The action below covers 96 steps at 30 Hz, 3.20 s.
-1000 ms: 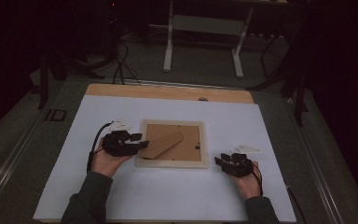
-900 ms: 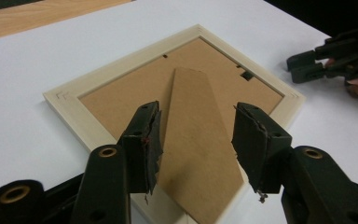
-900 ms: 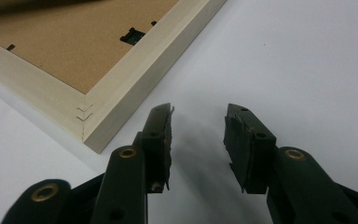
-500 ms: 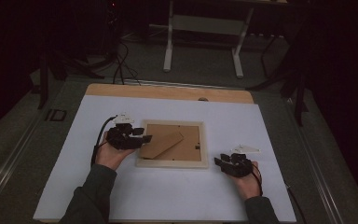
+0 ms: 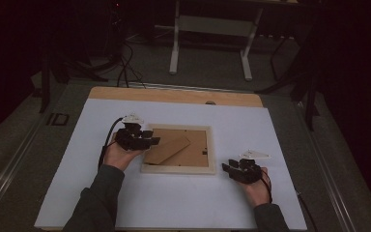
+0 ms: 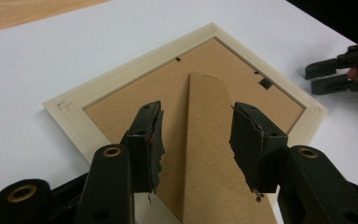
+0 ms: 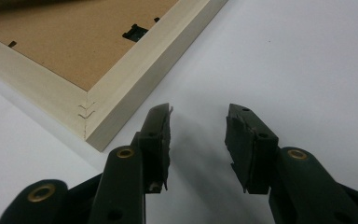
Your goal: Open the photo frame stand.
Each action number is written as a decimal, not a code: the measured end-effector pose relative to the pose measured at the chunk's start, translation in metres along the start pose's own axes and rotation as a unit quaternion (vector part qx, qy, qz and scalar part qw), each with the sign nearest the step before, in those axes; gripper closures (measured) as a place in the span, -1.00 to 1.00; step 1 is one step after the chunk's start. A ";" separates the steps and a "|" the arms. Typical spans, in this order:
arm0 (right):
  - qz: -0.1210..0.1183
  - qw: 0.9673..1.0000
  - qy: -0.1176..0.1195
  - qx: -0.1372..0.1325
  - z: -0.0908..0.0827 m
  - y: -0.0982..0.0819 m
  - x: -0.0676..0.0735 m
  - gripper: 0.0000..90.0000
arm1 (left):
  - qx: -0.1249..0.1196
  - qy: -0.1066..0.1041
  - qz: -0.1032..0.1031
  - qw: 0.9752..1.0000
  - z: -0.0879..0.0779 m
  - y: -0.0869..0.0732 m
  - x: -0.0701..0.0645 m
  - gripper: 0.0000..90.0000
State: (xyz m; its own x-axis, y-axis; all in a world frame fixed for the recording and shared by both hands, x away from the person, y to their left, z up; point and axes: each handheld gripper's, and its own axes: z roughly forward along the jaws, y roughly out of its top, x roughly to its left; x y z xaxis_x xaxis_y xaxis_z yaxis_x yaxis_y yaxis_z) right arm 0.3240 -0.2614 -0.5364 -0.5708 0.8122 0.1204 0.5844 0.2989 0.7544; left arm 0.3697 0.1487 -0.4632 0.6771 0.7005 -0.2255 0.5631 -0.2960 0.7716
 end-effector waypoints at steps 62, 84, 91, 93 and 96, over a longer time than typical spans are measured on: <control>0.002 1.000 0.004 0.002 0.000 0.000 -0.001 0.25 | 0.114 -0.091 -0.024 0.989 0.068 -0.012 -0.001 -0.10; 0.037 0.997 0.066 0.007 0.026 0.031 0.004 0.05 | 0.118 -0.074 0.000 0.990 0.066 -0.008 -0.006 -0.06; 0.031 0.996 0.075 0.021 0.037 0.042 0.008 -0.05 | 0.109 -0.065 0.014 0.992 0.064 -0.007 -0.010 -0.06; 0.030 0.996 0.076 0.026 0.041 0.044 0.010 -0.06 | 0.104 -0.063 0.019 0.992 0.063 -0.006 -0.011 -0.06; 0.033 0.996 0.077 0.027 0.045 0.046 0.012 -0.11 | 0.099 -0.057 0.029 0.993 0.061 -0.005 -0.015 -0.06</control>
State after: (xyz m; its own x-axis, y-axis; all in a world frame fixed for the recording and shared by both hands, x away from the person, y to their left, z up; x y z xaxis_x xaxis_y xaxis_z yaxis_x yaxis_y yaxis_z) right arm 0.3699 -0.2152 -0.5299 -0.6091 0.7459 0.2695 0.6514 0.2766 0.7066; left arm 0.3854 0.1007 -0.5001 0.7540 0.6035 -0.2592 0.5961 -0.4631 0.6559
